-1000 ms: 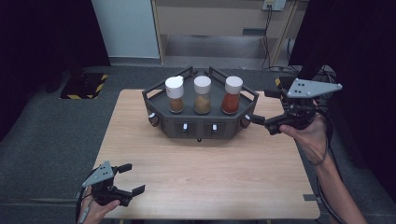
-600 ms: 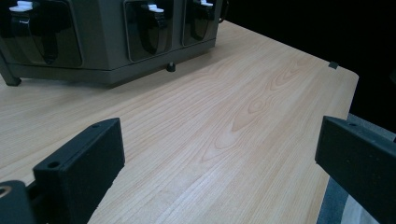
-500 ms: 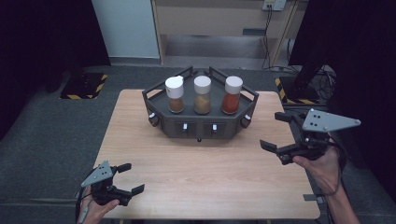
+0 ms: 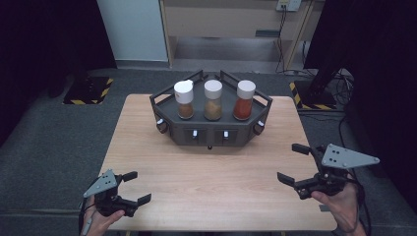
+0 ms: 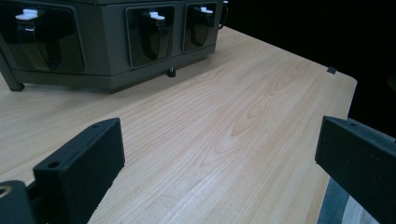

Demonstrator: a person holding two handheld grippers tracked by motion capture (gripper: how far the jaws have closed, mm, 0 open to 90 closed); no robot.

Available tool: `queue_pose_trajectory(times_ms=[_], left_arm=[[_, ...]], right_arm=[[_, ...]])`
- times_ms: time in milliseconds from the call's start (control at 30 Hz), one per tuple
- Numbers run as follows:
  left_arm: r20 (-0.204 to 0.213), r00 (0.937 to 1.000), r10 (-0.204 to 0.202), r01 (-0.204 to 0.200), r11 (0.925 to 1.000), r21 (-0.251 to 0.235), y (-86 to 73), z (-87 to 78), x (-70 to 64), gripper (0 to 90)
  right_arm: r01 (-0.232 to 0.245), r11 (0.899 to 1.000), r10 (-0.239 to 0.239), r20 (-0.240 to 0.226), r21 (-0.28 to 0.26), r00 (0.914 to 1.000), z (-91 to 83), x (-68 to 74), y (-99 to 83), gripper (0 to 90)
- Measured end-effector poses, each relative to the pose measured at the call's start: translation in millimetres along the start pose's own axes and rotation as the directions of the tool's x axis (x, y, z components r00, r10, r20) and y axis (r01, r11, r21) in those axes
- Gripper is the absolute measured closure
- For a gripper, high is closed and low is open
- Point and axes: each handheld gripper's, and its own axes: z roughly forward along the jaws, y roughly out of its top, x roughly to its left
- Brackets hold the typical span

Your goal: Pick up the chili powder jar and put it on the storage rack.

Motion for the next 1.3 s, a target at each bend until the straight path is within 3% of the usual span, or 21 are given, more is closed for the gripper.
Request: queue_pose_trajectory(times_ms=[567, 867, 1300], left_arm=[[0.015, 0.9997, 0.02, -0.02, 0.9995, -0.023, -2.3, -2.8, 2.3, 0.2], [0.013, 0.9997, 0.019, -0.019, 0.9995, -0.027, -2.7, -3.3, 2.1, 0.3], [0.014, 0.9997, 0.019, -0.018, 0.9994, -0.029, -2.5, -2.2, 2.0, 0.5]], right_arm=[[-0.094, 0.995, 0.095, -0.027, 0.039, 0.9951, 7.0, 2.9, -54.2, 5.6], [-0.115, 0.992, 0.118, -0.048, 0.053, 0.9919, 16.9, 0.2, -69.4, 5.7], [-0.123, 0.991, 0.126, -0.043, 0.057, 0.9911, 23.6, 2.5, -86.1, 6.5]])
